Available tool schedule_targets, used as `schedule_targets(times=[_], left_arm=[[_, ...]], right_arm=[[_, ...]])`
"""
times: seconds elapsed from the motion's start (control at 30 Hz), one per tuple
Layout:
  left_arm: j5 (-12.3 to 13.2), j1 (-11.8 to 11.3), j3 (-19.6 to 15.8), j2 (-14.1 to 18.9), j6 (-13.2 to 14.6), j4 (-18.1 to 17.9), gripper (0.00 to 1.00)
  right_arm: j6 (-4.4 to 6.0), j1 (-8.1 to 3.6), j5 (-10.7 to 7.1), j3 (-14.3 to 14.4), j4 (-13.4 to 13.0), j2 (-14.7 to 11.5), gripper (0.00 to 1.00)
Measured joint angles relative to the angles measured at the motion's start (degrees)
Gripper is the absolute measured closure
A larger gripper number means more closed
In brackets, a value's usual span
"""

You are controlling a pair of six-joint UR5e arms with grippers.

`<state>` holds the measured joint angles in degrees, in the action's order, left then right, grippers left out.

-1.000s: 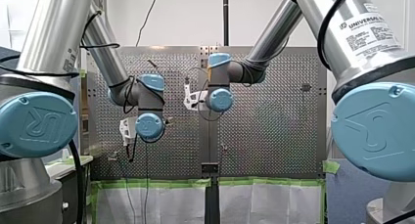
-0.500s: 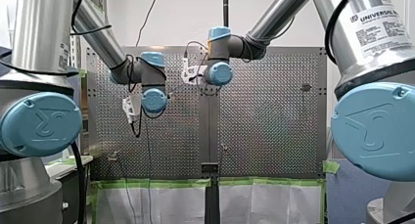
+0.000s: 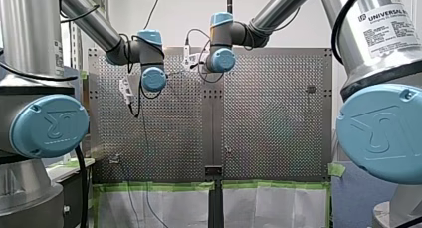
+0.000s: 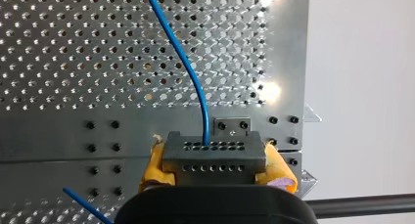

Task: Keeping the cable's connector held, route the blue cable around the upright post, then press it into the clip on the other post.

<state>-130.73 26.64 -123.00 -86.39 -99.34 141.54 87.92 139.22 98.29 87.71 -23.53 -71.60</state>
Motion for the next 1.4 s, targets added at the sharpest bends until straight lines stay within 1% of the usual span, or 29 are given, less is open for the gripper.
schedule_targets(times=[0.13,0.23,0.37,0.5,0.6,0.77,0.97,1.03,1.23,1.4], left_arm=[[0.3,-1.1,1.5,2.3,0.4,2.3,1.00],[1.1,-1.9,3.0,4.0,1.0,4.0,1.00],[2.8,-3.5,5.2,6.2,1.5,6.2,1.00],[5.1,-5.8,7.6,8.5,1.3,8.6,1.00],[6.9,-7.6,9.1,9.3,1.0,10.4,1.00],[9.9,-10.5,11.3,9.2,0.9,13.4,1.00],[13.4,-14.0,14.5,6.9,1.4,16.9,1.00],[14.4,-15.1,15.6,6.4,1.6,17.9,1.00],[17.5,-18.2,18.7,7.0,1.6,20.5,1.00],[19.2,-21.3,21.8,5.5,1.5,21.6,1.00]], right_arm=[[0.35,-0.10,-0.26,-1.2,0.7,0.0,1.00],[0.76,-0.25,-0.57,-2.3,0.9,0.0,1.00],[2.28,-0.61,-1.77,-4.2,1.0,0.1,1.00],[3.29,-1.02,-2.87,-6.4,1.4,0.1,1.00],[4.19,-1.35,-3.53,-8.1,1.7,0.3,1.00],[5.52,-1.95,-5.00,-10.9,2.6,1.6,1.00],[6.63,-2.34,-5.83,-14.5,4.0,3.5,1.00],[6.88,-2.38,-6.05,-15.6,4.4,4.0,1.00],[7.52,-2.38,-6.60,-19.2,5.3,5.1,1.00],[7.70,-2.38,-6.83,-22.0,6.4,6.3,1.00]])
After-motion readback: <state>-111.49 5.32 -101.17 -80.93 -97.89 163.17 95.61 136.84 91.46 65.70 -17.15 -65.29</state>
